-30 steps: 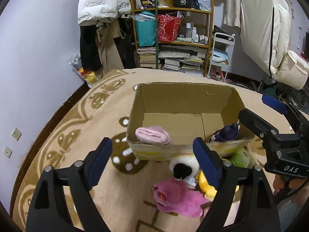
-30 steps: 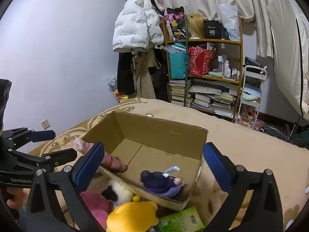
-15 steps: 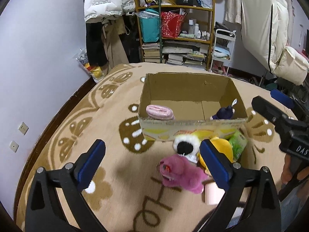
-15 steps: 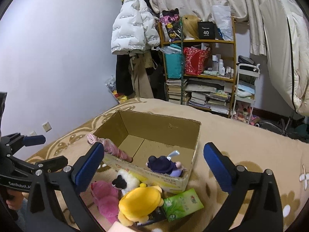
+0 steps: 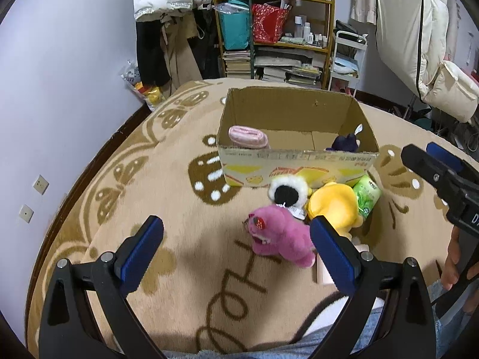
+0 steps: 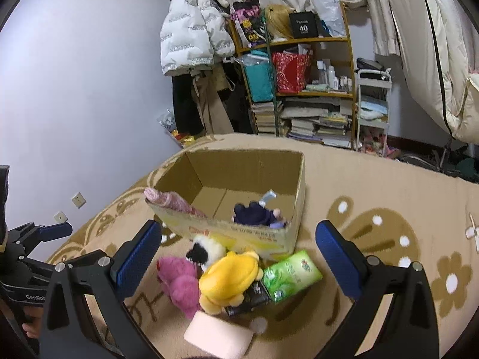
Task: Organize soft objects
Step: 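Lower left tool onto pink bear while right tool grasps pink-swirl cushion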
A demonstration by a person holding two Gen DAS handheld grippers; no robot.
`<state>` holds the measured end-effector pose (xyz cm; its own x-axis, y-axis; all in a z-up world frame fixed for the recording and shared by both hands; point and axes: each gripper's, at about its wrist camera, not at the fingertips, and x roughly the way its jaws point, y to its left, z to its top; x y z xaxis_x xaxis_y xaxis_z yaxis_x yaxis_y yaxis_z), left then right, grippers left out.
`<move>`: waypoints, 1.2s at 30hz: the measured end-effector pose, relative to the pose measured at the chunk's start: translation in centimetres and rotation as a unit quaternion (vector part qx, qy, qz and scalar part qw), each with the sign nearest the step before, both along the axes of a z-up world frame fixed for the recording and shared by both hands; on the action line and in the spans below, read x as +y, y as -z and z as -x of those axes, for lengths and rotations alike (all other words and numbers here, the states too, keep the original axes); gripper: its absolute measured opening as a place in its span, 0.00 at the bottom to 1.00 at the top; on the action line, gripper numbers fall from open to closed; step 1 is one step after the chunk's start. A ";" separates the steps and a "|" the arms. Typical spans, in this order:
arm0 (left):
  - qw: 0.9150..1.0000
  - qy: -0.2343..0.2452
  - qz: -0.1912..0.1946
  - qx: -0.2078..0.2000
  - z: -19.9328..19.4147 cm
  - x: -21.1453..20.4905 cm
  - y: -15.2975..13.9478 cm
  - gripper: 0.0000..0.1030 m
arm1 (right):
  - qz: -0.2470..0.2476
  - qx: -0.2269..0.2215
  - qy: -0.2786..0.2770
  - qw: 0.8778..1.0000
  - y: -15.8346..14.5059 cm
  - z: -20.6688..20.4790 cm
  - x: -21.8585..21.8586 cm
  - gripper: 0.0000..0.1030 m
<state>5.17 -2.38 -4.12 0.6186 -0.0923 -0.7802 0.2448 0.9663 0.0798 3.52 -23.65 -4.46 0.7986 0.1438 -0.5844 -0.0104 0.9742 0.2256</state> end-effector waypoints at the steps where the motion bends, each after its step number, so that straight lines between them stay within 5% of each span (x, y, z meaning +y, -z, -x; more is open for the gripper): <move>1: 1.000 0.000 -0.001 0.003 0.0 0.0 0.1 0.95 | -0.005 0.011 0.004 1.000 0.3 0.2 0.0 1.00; 10: 0.999 -0.007 -0.005 0.048 -0.5 0.3 1.9 0.95 | -0.024 0.093 0.012 0.995 3.0 0.9 -0.1 1.00; 20: 0.992 -0.025 0.045 0.118 -2.8 1.1 4.7 0.95 | -0.035 0.158 -0.002 0.987 5.9 -0.1 0.8 1.00; 36: 0.988 -0.044 0.053 0.138 -5.1 -0.3 7.5 0.95 | -0.038 0.239 -0.037 0.969 9.7 -1.9 2.2 1.00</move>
<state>10.26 -2.70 -11.62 0.3925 -0.1370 -0.9095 0.1573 0.9843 -0.0804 5.39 -21.50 -14.14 0.4241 0.2477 -0.8711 0.0430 0.9553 0.2926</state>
